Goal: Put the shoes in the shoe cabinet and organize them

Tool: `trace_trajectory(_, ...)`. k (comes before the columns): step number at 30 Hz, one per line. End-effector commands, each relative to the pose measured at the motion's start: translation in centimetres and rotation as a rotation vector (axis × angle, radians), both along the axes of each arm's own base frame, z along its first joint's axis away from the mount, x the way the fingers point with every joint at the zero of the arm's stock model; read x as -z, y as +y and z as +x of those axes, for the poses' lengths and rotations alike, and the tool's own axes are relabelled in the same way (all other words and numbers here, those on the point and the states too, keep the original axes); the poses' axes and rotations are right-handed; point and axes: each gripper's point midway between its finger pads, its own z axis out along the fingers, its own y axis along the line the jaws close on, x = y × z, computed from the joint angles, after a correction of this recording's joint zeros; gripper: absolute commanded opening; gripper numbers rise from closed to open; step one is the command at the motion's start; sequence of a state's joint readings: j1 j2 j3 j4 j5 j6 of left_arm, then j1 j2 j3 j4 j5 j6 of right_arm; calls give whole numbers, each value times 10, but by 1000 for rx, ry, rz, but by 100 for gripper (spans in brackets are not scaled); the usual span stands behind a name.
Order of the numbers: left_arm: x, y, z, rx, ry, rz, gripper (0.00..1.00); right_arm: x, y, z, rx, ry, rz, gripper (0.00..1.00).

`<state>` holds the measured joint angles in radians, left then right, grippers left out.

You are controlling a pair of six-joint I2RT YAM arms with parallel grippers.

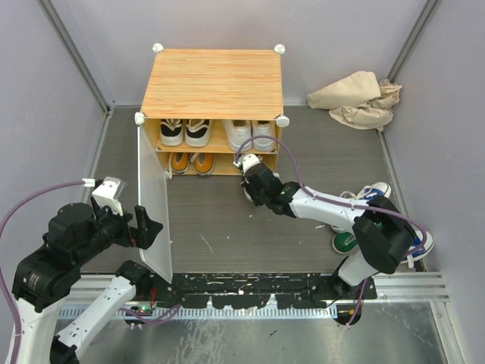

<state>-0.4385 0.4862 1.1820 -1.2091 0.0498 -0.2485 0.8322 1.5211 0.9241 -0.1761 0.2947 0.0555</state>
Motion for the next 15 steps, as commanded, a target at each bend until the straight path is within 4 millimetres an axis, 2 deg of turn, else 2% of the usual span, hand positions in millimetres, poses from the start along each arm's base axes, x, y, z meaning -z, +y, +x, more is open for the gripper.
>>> trace_trajectory(1, -12, 5, 29, -50, -73, 54, 98, -73, 23, 61, 47, -267, 164, 1)
trace_trajectory(7, -8, 3, 33, -48, -59, 68, 98, -73, 16, 90, 64, -300, 139, 1)
trace_trajectory(15, -2, 2, 36, -53, -38, 75, 98, -77, 7, 117, 102, -354, 111, 1)
